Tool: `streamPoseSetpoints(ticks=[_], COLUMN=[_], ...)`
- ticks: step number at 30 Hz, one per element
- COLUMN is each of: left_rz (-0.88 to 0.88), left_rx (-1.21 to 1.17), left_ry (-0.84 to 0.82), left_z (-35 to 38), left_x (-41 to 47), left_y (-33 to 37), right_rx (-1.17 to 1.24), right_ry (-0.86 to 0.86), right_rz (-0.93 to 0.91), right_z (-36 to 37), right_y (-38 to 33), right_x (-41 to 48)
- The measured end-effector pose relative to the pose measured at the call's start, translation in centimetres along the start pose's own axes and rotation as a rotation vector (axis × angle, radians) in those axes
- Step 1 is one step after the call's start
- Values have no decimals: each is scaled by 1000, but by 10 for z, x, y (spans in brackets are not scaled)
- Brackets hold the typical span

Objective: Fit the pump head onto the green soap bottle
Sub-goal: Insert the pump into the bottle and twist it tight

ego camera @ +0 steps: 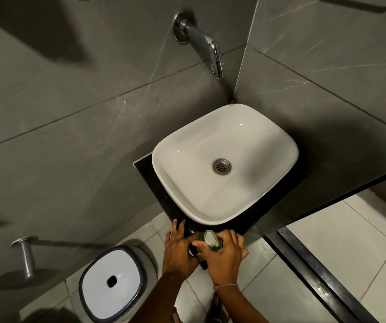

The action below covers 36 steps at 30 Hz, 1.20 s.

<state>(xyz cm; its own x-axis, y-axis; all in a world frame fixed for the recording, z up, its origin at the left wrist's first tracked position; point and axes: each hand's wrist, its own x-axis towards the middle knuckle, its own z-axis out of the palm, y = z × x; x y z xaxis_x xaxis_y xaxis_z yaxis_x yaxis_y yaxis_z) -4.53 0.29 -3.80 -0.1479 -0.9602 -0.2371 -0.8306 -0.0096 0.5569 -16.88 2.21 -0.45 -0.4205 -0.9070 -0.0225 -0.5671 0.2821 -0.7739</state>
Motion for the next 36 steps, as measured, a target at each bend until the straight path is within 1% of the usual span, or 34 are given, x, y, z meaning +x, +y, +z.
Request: streamPoseSetpoints(ticks=[2,6,8,11,14,21,25,27,31,33,36], left_rz=[8,5,-3,-12,-10,-9,-10,-8,-6,-8,-6], left_rx=[8,39,48,34,24,28,42,51,45,40,41], left_ry=[-12,-42,-57,-50,-34,-42,-56,-59,-62,-68,-61], left_z=[-1,-2,-3,-3,0,-1,-3,-3,-3,-3,-2], left_x=[0,1,1,1,-1,-1,0,1,0,1,1], left_y=[-1,0,1,2,2,1,2,3,2,2,1], right_rx=[-11,-11,-12,16,72,-38,-86,-111,-120,-79,0], right_ry=[-8,-57,-45,-10,-16,-181,-305,-342,-304,-265,-192], right_rz=[-8,-149,-181,-142,-76,-188,-327,-358,-341,-318,-230], right_z=[0,-12,-17,-17,-14,-20,-25,-26,-25,-24,-22], right_y=[1,13,14,12,14,12,18,20,21,20,19], right_x=[-2,-1,4,6,2,15,23,24,21,19,19])
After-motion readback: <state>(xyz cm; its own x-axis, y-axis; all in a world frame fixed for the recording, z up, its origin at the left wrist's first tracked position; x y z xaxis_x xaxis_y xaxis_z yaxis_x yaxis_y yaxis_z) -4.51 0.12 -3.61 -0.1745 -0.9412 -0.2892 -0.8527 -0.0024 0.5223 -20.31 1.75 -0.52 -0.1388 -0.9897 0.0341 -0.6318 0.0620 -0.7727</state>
